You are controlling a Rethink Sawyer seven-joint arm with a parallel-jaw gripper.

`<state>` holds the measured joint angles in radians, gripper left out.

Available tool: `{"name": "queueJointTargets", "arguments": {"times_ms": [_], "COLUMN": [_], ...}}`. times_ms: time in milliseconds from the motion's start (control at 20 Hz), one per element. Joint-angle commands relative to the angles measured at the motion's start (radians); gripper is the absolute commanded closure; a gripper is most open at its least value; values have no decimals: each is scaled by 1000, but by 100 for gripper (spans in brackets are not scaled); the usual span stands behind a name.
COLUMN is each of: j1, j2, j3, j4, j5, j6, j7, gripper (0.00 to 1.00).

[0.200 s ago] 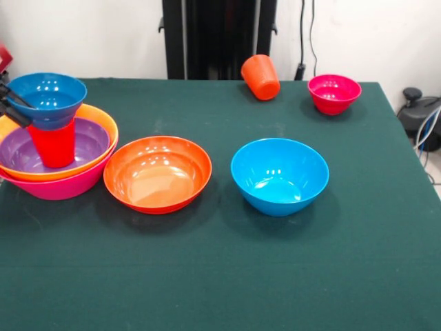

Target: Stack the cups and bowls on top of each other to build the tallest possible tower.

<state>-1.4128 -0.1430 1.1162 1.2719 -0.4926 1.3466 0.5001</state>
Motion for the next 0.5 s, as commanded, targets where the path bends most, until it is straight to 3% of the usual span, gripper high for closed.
{"name": "queueJointTargets", "arguments": {"times_ms": [50, 500], "j1": [61, 25], "j2": [8, 1], "j3": [-78, -98], "j4": [-71, -29], "j5": [-51, -59], "j6": [96, 72], "j7": [-292, -270], "gripper": [100, 100]}}
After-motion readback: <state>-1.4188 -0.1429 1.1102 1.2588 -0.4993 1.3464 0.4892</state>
